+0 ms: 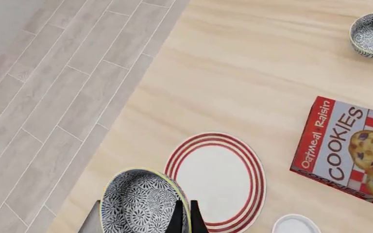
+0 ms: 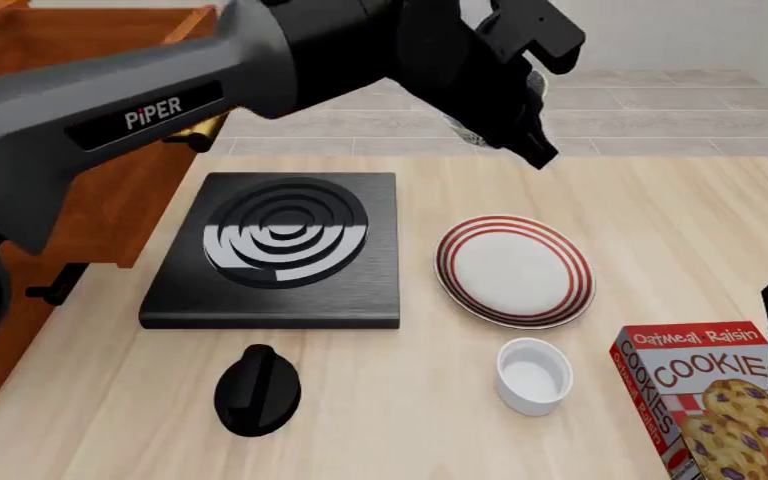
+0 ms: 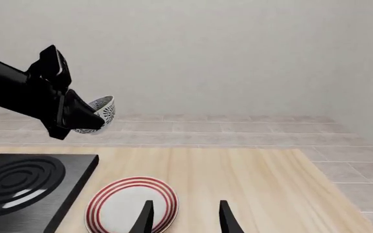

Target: Pick the akita bowl in the top layer of the wooden cabinet and place it on the plate.

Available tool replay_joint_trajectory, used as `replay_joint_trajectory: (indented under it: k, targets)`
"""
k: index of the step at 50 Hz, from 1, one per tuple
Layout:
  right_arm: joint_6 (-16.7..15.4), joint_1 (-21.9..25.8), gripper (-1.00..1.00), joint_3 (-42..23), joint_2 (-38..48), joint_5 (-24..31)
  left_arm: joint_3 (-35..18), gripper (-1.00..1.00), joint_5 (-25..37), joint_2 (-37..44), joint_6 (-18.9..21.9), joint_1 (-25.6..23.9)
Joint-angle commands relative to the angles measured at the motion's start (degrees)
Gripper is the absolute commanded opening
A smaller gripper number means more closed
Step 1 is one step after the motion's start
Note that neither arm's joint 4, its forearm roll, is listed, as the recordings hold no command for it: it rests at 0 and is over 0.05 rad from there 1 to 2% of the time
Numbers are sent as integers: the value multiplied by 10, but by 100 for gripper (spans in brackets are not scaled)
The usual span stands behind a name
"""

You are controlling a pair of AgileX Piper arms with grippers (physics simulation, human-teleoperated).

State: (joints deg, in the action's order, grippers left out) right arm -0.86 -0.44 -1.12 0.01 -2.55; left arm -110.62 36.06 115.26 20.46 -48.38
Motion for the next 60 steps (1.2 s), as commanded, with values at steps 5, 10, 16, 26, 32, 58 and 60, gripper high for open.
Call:
replay_joint_trajectory:
  k: [5, 10, 16, 26, 32, 58, 60]
  targets:
    - [1, 0, 100, 0, 0, 0, -16, -100, -7, 34, -8, -13]
    - [2, -1, 100, 0, 0, 1, -24, -100, -7, 49, -11, -13]
    - [3, -1, 100, 0, 0, 2, -37, -100, -2, 64, -17, -16]
    - [6, -2, 100, 1, 0, 2, -29, -100, -9, 81, -15, -13]
    - [8, -3, 100, 2, 0, 2, -24, -100, -12, 89, -14, -14]
    - [11, -5, 100, 1, 0, 3, 2, -100, -32, 114, -13, -22]
    - [12, -5, 100, 1, 0, 3, 3, -100, -33, 115, -14, -24]
